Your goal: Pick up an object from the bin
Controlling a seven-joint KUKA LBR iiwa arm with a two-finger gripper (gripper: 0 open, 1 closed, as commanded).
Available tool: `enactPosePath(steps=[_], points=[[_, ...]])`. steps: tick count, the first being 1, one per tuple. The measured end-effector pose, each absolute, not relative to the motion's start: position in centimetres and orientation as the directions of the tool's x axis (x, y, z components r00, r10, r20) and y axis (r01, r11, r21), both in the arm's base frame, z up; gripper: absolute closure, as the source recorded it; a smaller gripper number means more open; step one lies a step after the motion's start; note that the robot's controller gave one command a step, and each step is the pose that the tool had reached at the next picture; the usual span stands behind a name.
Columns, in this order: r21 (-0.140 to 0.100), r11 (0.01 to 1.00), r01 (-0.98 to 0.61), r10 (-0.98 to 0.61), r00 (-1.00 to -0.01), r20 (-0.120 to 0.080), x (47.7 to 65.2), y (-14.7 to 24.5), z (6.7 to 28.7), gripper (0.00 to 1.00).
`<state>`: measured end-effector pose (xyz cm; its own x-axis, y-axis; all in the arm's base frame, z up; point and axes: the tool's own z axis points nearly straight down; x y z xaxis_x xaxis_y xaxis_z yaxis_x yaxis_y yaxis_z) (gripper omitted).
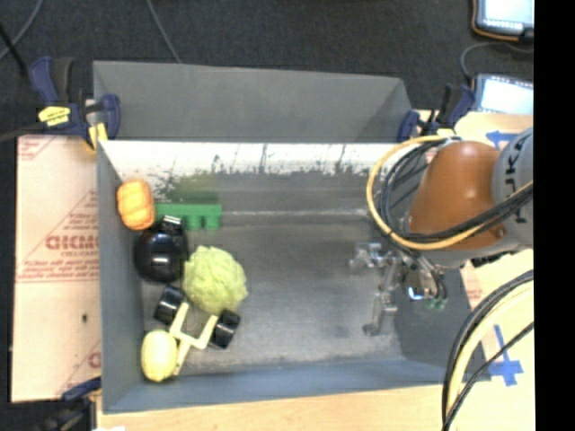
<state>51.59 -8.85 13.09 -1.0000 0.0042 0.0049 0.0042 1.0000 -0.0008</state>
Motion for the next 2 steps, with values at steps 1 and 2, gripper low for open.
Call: enactPosePath(steps=[1, 2], points=[[-0.002, 1.000, 0.002, 0.002, -1.000, -0.003, 51.8, -8.8, 13.5, 0.00], [-0.002, 0.999, 0.038, 0.038, -0.999, 0.000, 52.2, -4.4, 12.4, 0.00]])
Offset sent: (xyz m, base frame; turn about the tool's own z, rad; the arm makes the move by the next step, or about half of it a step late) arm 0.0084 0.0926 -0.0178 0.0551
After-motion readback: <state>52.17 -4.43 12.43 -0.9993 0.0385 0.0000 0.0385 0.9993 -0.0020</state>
